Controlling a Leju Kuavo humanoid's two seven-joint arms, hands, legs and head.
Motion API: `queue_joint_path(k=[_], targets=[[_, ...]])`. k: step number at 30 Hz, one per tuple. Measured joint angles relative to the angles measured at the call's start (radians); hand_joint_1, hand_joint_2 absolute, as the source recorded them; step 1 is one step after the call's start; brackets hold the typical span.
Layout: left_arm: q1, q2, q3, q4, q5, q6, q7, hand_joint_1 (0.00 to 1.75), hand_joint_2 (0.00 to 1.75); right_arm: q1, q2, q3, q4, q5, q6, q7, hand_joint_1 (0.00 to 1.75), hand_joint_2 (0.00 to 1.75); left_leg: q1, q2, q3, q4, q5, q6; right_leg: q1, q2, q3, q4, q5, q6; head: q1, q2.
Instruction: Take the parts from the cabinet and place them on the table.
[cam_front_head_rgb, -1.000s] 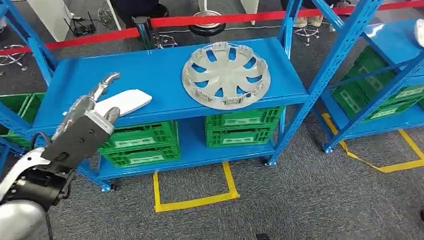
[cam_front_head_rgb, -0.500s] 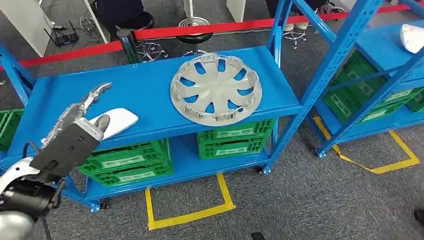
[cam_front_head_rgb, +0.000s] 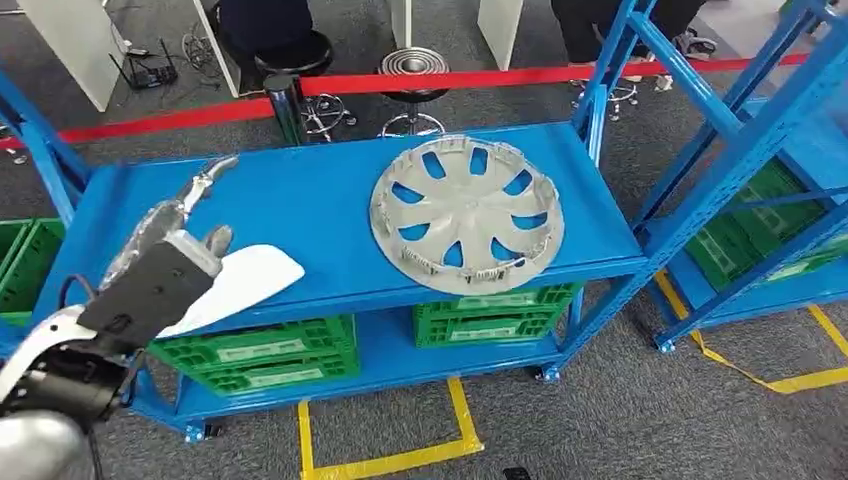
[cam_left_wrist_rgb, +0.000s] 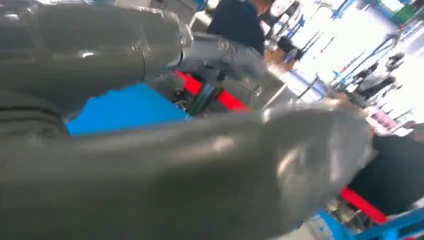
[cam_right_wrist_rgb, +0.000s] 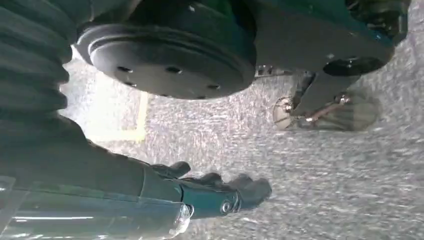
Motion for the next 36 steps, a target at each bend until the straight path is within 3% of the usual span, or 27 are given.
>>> queue_joint_path(k=[1,2,3,4,6,7,8,9,11,12,13,14,15,16,17,18,19,20,24,27,36], targets=[[-0.001,0.0,0.001,-0.001,0.0,0.001,-0.001,0.0,0.0,-0.004,0.0,0.001,-0.001,0.001,0.001,0.0,0.0,1.75,0.001,-0.003,0.002,-0.001,0.01,-0.009,0.001,-0.002,0.011,-0.009,-0.008,-0.009,0.003,0.0],[-0.004,0.001,0.002,-0.003,0.0,0.001,-0.001,0.0,0.0,-0.006,0.002,0.001,-0.002,0.0,0.001,0.0,0.0,1.75,-0.004,-0.005,0.004,0.009,0.022,-0.017,-0.006,-0.002,0.034,-0.028,-0.008,-0.011,0.007,0.0],[-0.003,0.001,0.002,-0.003,0.0,0.002,-0.002,0.0,0.0,-0.003,0.005,0.002,-0.001,0.001,0.002,0.0,0.0,1.75,-0.005,0.001,-0.01,0.049,0.031,-0.017,-0.012,-0.003,0.058,-0.049,-0.009,-0.012,0.007,0.0],[-0.006,0.002,0.002,-0.003,0.0,0.002,-0.002,0.0,0.0,-0.004,0.004,0.002,-0.001,0.001,0.001,0.0,0.0,1.75,-0.005,0.003,-0.048,0.113,0.033,-0.019,-0.018,-0.005,0.075,-0.063,-0.012,-0.016,-0.005,0.0],[-0.003,0.003,0.001,-0.002,0.0,0.001,-0.001,0.0,0.0,-0.005,0.003,0.002,-0.001,0.001,0.001,0.0,0.0,1.75,0.002,0.006,-0.146,0.23,-0.02,-0.031,-0.025,-0.004,0.097,-0.077,-0.022,-0.016,-0.015,0.0],[-0.003,0.003,0.001,-0.002,0.0,0.0,-0.002,0.0,0.0,-0.005,0.004,0.002,-0.001,0.002,0.005,-0.004,0.0,1.75,0.008,0.007,-0.181,0.254,-0.053,-0.043,-0.028,-0.004,0.105,-0.077,-0.029,-0.017,-0.018,0.0],[-0.003,0.003,0.001,-0.002,0.0,0.0,-0.002,0.0,0.0,-0.004,0.005,0.003,-0.001,0.002,0.009,-0.013,0.0,1.75,0.016,0.009,-0.204,0.248,-0.051,-0.058,-0.031,-0.003,0.114,-0.075,-0.039,-0.014,-0.018,0.0],[-0.003,0.004,0.001,-0.002,0.0,-0.001,-0.002,0.0,0.0,-0.004,0.005,0.005,-0.001,0.002,0.013,-0.019,0.0,1.75,0.025,0.011,-0.212,0.216,-0.007,-0.07,-0.036,-0.002,0.123,-0.07,-0.052,-0.009,-0.019,0.0],[-0.003,0.006,0.001,-0.002,0.0,-0.004,-0.002,0.0,0.0,-0.005,0.006,0.006,-0.001,0.001,0.008,-0.025,0.0,1.75,0.043,0.02,-0.193,0.087,0.135,-0.092,-0.053,0.003,0.135,-0.048,-0.08,0.008,-0.021,0.0],[0.002,0.008,0.001,-0.002,0.0,-0.005,-0.002,0.0,0.0,-0.005,0.005,0.006,-0.001,0.001,0.006,-0.026,0.0,1.75,0.047,0.026,-0.187,0.059,0.154,-0.112,-0.054,0.005,0.134,-0.031,-0.097,0.021,-0.023,0.0],[0.003,0.008,-0.001,0.001,0.0,-0.006,-0.002,0.0,0.0,-0.004,-0.007,0.006,0.001,0.001,0.005,-0.027,0.0,1.75,0.043,0.029,-0.193,0.064,0.148,-0.122,-0.048,0.012,0.125,-0.015,-0.102,0.029,-0.046,0.0],[0.005,0.01,0.0,-0.001,0.0,-0.007,-0.003,0.0,0.0,-0.003,-0.001,0.007,0.0,0.001,0.005,-0.029,0.0,1.75,0.044,0.029,-0.187,0.053,0.116,-0.07,-0.044,0.013,0.114,-0.004,-0.104,0.031,-0.049,0.0],[0.013,0.01,0.002,-0.002,0.0,-0.008,-0.003,0.0,0.0,-0.003,0.0,0.007,0.0,0.001,0.004,-0.029,0.0,1.75,0.041,0.027,-0.192,0.056,0.123,-0.048,-0.042,0.01,0.119,-0.007,-0.109,0.029,-0.024,0.0],[0.011,0.01,0.001,-0.002,0.0,-0.009,-0.004,0.0,0.0,-0.001,0.0,0.007,0.0,0.001,0.004,-0.029,0.0,1.75,0.042,0.024,-0.19,0.056,0.123,-0.058,-0.042,0.008,0.122,-0.013,-0.104,0.029,-0.016,0.0],[0.007,0.01,0.001,-0.002,-0.001,-0.009,-0.004,0.0,0.0,0.0,0.0,0.008,0.001,-0.001,0.001,-0.034,0.0,1.75,0.041,0.022,-0.187,0.055,0.122,-0.058,-0.043,0.006,0.127,-0.018,-0.104,0.028,-0.013,0.0],[0.007,0.01,0.002,-0.002,-0.002,-0.009,-0.004,0.0,0.0,0.0,0.0,0.008,0.0,-0.002,-0.003,-0.042,0.0,0.0,0.04,0.02,-0.184,0.054,0.12,-0.055,-0.043,0.005,0.132,-0.023,-0.104,0.028,-0.009,0.0],[0.007,0.011,0.002,-0.003,-0.003,-0.009,-0.004,0.0,0.0,-0.002,0.0,0.008,0.0,-0.008,-0.004,-0.05,0.0,0.0,0.04,0.019,-0.183,0.054,0.119,-0.052,-0.043,0.005,0.136,-0.027,-0.104,0.028,-0.004,0.0],[0.007,0.011,0.002,-0.003,-0.003,-0.009,-0.004,0.0,0.0,-0.003,-0.001,0.007,0.0,-0.014,-0.002,-0.054,0.0,1.75,0.038,0.018,-0.182,0.054,0.116,-0.049,-0.044,0.004,0.139,-0.031,-0.104,0.029,-0.001,0.0],[0.007,0.011,0.002,-0.003,-0.004,-0.009,-0.004,0.0,0.0,-0.004,0.0,0.007,0.0,-0.031,0.009,-0.054,0.0,1.75,0.034,0.01,-0.18,0.054,0.114,-0.045,-0.047,-0.003,0.147,-0.04,-0.108,0.039,0.006,0.0],[0.007,0.011,0.002,-0.003,-0.005,-0.009,-0.004,0.0,0.0,-0.005,0.0,0.007,0.0,-0.032,0.016,-0.054,0.0,1.75,0.031,0.007,-0.18,0.054,0.114,-0.045,-0.05,-0.006,0.149,-0.043,-0.11,0.056,0.006,0.0],[0.007,0.011,0.002,-0.003,-0.006,-0.01,-0.004,0.0,0.0,-0.005,0.0,0.007,0.0,-0.033,0.021,-0.054,0.0,1.75,0.031,0.007,-0.174,0.05,0.115,-0.044,-0.05,-0.006,0.152,-0.043,-0.11,0.058,0.003,0.0]])
